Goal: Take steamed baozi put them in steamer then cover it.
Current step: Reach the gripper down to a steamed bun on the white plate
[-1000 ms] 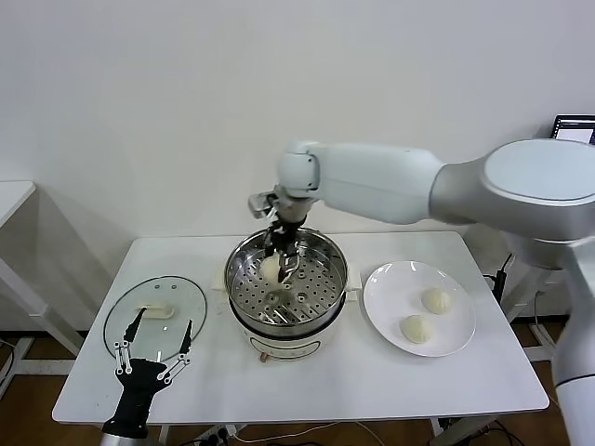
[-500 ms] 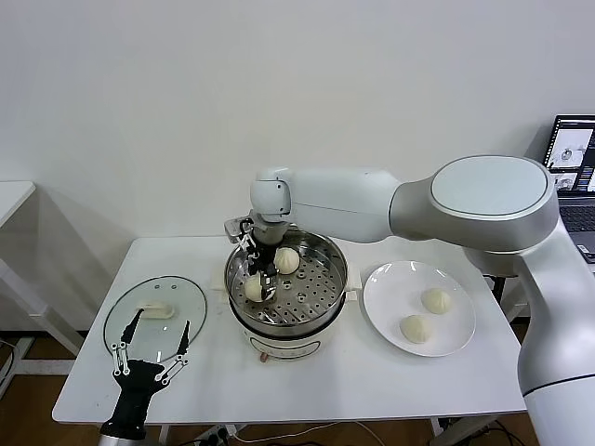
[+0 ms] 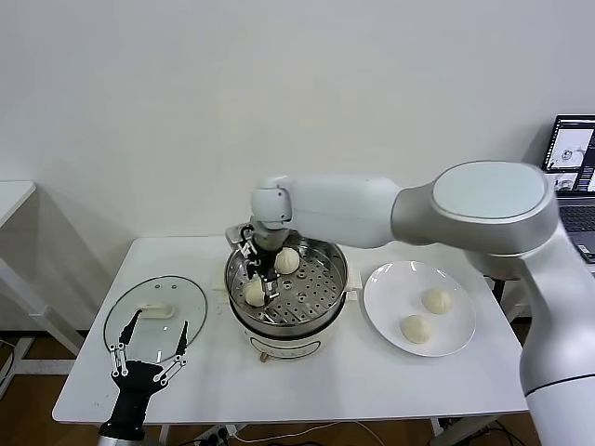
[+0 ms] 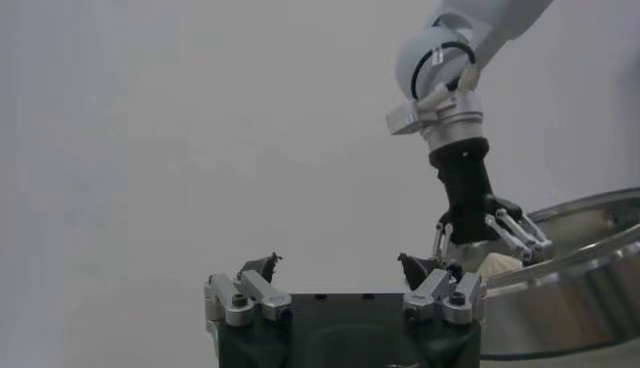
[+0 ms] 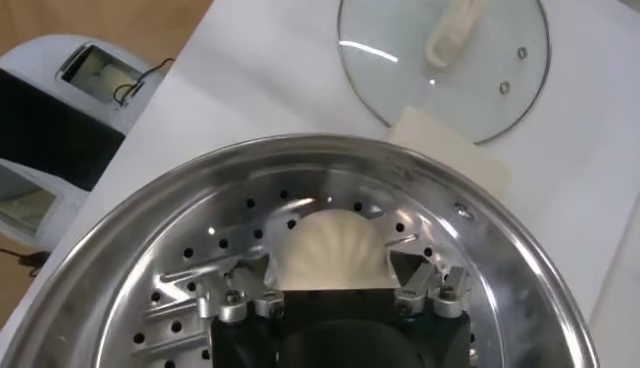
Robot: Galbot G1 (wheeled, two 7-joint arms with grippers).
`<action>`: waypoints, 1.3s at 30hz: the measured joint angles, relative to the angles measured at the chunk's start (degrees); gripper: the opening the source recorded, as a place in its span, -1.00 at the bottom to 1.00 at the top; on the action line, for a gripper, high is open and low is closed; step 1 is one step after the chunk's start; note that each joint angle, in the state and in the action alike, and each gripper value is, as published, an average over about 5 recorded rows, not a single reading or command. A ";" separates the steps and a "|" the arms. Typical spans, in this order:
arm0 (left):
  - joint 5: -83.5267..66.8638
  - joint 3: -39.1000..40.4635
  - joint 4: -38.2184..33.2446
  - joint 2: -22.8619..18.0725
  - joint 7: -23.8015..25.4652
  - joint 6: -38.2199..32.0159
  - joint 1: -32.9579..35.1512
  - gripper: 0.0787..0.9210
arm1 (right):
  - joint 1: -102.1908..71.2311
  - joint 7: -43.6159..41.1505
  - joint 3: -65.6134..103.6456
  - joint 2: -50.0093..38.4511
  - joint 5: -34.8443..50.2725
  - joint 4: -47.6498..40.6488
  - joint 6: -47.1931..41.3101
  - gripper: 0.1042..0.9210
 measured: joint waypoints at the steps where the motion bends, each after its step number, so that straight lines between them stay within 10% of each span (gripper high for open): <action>1: 0.00 0.04 0.00 0.03 0.00 0.00 -0.02 0.77 | 0.64 -0.18 0.27 -1.22 -0.22 0.88 0.12 0.76; 21: 0.10 0.92 -0.06 0.68 -0.07 0.39 -0.56 0.77 | 2.17 -9.06 2.68 -35.73 -14.46 8.78 6.99 0.76; 39: 0.47 0.12 -0.30 0.56 -0.27 0.76 0.17 0.77 | -16.10 -5.23 10.15 -40.72 -20.50 4.29 7.73 0.76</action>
